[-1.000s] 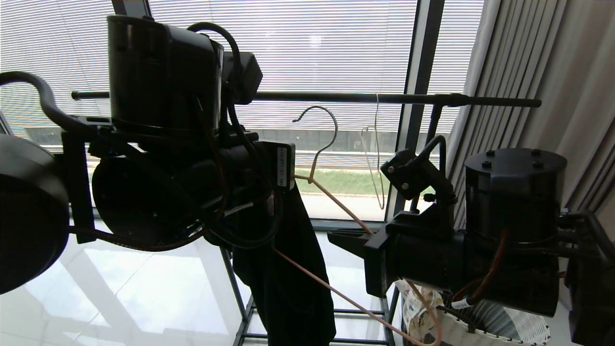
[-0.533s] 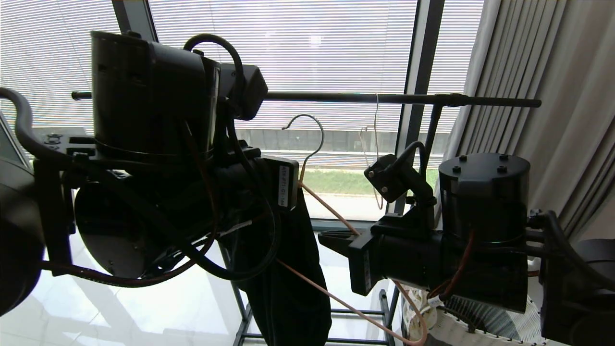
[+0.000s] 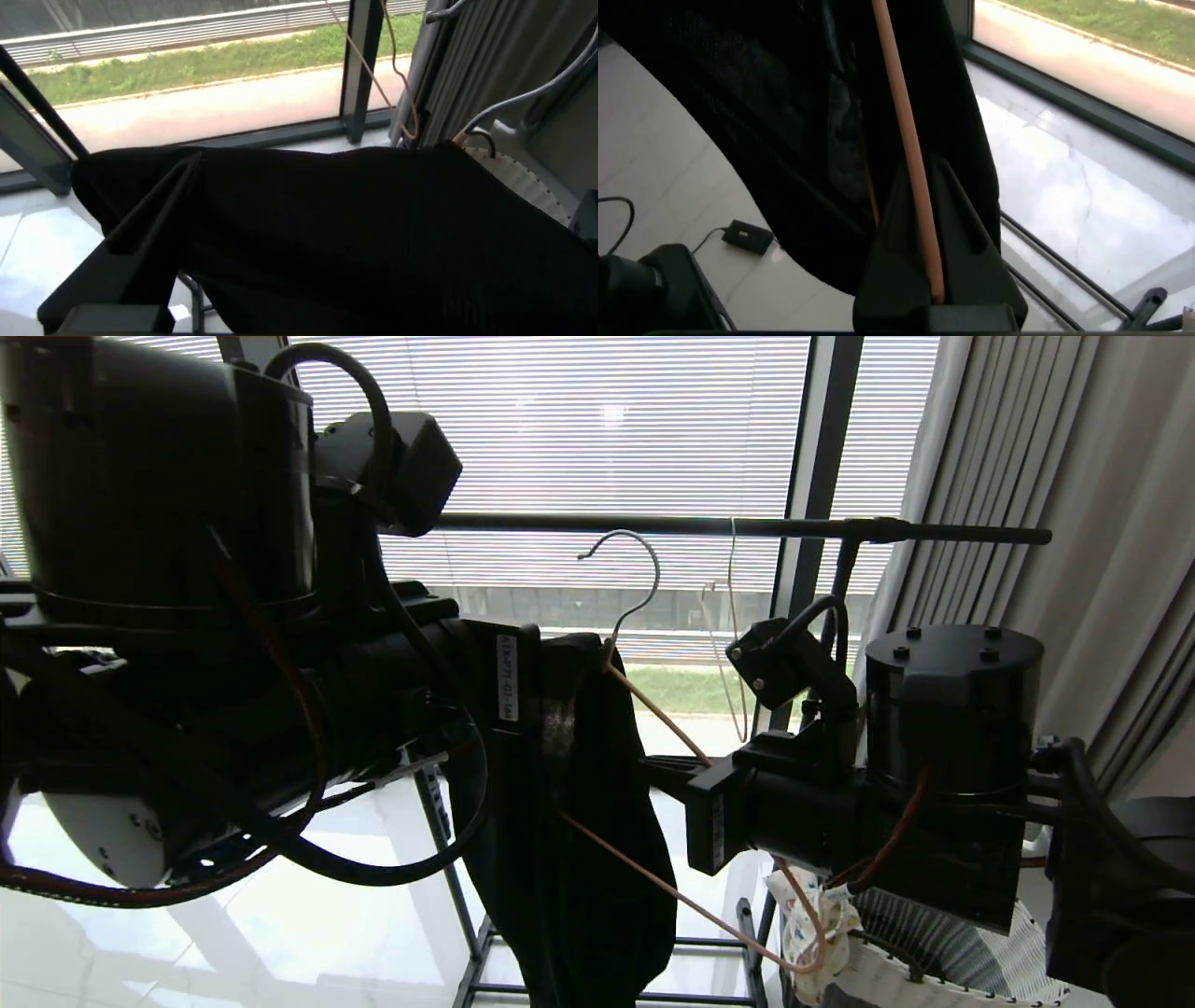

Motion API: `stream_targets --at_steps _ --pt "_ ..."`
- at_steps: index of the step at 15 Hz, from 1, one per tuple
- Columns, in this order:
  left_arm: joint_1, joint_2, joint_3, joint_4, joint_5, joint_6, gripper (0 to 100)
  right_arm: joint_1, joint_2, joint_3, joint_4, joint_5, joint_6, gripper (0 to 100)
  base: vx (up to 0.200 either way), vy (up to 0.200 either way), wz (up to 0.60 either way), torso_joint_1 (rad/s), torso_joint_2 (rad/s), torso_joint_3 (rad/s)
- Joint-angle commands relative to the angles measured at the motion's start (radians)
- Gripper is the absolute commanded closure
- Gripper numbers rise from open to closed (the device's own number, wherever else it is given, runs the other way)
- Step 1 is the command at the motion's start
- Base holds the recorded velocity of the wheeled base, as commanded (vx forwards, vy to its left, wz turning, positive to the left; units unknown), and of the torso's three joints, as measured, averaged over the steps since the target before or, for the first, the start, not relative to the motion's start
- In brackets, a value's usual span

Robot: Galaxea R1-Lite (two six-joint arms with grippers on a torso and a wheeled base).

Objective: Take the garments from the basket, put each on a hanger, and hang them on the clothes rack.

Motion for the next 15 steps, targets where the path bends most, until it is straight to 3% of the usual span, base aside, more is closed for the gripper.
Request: stream_targets --at_steps 1,3,7,11,15 --pt "0.000 -0.045 0.010 0.002 0.000 0.005 0 -0.019 -0.015 0.021 -0.030 -0.005 -0.027 100 0.000 0.000 0.00 0.000 0.00 0.000" --pt "0.026 -0.068 0.052 0.000 0.000 0.060 0 -0.039 -0.037 0.060 -0.066 0.001 -0.079 100 0.000 0.000 0.00 0.000 0.00 0.000" --pt "0.049 -0.074 0.059 0.000 -0.011 0.085 0 -0.046 -0.057 0.072 -0.073 -0.005 -0.083 100 0.000 0.000 0.00 0.000 0.00 0.000" --pt "0.058 -0.061 0.023 -0.001 -0.115 0.206 0 -0.046 -0.064 0.073 -0.088 0.009 -0.134 100 0.000 0.000 0.00 0.000 0.00 0.000" --pt "0.112 -0.077 0.082 -0.001 -0.123 0.217 0 -0.046 -0.069 0.077 -0.094 0.001 -0.142 100 0.000 0.000 0.00 0.000 0.00 0.000"
